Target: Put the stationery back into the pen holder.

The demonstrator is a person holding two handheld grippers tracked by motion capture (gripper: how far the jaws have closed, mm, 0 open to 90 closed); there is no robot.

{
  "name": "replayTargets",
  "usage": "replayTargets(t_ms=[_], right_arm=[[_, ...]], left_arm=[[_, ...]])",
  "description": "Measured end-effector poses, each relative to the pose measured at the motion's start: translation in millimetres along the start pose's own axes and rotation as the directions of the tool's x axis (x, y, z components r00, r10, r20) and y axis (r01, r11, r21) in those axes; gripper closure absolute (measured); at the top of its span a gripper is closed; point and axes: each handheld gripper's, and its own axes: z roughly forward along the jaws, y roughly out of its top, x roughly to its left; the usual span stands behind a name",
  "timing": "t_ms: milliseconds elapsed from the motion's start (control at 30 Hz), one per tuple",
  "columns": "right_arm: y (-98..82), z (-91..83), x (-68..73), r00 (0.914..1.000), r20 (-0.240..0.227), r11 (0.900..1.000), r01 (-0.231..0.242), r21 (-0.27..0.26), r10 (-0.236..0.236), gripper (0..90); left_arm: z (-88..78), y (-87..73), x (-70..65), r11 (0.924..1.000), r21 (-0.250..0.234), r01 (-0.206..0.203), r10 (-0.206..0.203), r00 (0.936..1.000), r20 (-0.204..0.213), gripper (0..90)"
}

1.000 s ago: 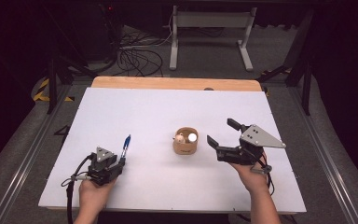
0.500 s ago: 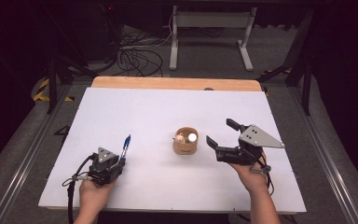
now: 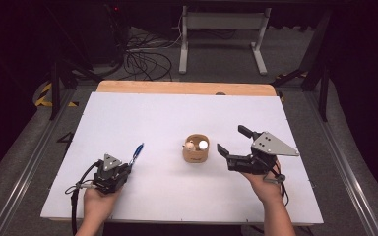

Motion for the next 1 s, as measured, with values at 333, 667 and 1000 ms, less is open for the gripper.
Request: replayTargets(t_ms=[333, 667, 1000], right_arm=[[0.1, 1.0, 6.1, 0.9977, -0.016, 0.998, 0.067, 0.002, -0.066, 14.2], [-2.2, 8.8, 18.0, 0.9822, -0.050, 0.982, 0.183, 0.039, -0.181, 21.2], [-4.4, 13.9, 25.3, 0.9649, -0.050, 0.964, 0.260, 0.060, -0.258, 28.0]], left_arm=[[-17.2, 17.1, -9.3, 0.9958, -0.091, -0.013, 0.021, 0.9963, 0.084, 79.2], [-25.7, 43.9, -23.0, 0.9895, -0.137, -0.048, 0.072, 0.9818, 0.176, 79.2], [-33.9, 75.1, -43.0, 0.9761, -0.198, -0.090, 0.134, 0.9661, 0.220, 79.2]])
